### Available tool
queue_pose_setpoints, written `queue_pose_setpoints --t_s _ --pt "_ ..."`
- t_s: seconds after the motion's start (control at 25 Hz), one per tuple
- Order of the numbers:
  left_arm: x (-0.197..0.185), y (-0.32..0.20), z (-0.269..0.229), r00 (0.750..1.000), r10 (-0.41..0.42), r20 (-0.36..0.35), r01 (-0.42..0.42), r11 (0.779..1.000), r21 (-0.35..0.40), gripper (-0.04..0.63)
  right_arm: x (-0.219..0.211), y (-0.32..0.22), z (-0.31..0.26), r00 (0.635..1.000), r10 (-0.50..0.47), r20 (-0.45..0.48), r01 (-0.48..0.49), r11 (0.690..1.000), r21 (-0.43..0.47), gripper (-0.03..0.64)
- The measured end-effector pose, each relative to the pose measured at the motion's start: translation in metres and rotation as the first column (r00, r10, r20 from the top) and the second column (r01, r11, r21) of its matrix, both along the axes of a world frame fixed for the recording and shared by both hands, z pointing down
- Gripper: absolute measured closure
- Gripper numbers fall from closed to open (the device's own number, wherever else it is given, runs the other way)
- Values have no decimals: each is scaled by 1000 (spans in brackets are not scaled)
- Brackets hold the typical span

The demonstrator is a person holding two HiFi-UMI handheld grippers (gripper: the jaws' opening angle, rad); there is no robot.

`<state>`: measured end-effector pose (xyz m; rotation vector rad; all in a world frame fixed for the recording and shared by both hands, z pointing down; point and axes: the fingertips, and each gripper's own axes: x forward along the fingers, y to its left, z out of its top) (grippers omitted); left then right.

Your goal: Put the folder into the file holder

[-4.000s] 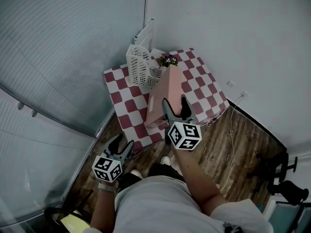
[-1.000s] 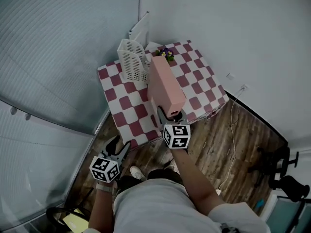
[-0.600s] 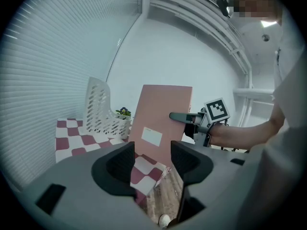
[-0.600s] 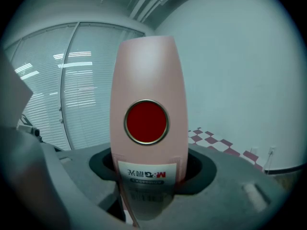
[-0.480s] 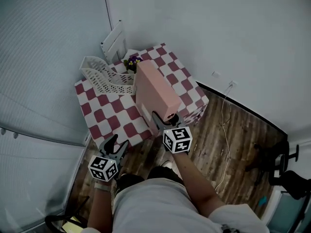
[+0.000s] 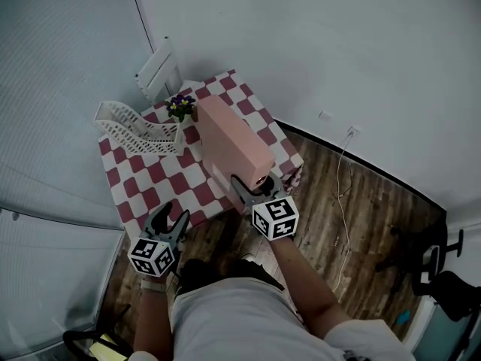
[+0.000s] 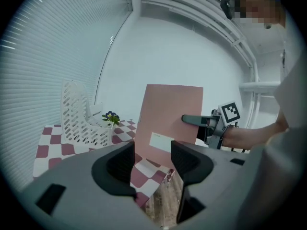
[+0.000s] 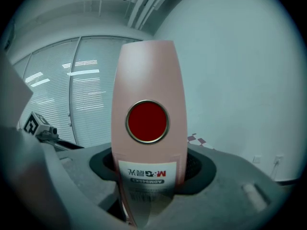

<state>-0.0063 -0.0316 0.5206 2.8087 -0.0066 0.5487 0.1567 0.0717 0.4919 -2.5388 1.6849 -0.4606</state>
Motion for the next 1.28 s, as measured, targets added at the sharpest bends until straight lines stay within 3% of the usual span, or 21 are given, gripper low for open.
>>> queue_pose_setpoints --t_s 0.36,0.8,1.04,1.28 --pt "46 -10 10 1000 -14 14 14 1000 -8 377 52 -19 -11 999 -34 -4 34 999 34 341" --pt "131 -77 8 994 -105 -28 104 994 -26 377 126 -97 -63 980 -186 -72 192 977 89 342" --pt "148 -91 2 986 -165 -33 165 986 -19 377 142 -134 -90 955 -287 -76 295 945 140 342" --pt "149 -95 -10 957 -287 -31 287 958 -6 377 140 -166 -106 896 -437 -79 444 883 153 342"
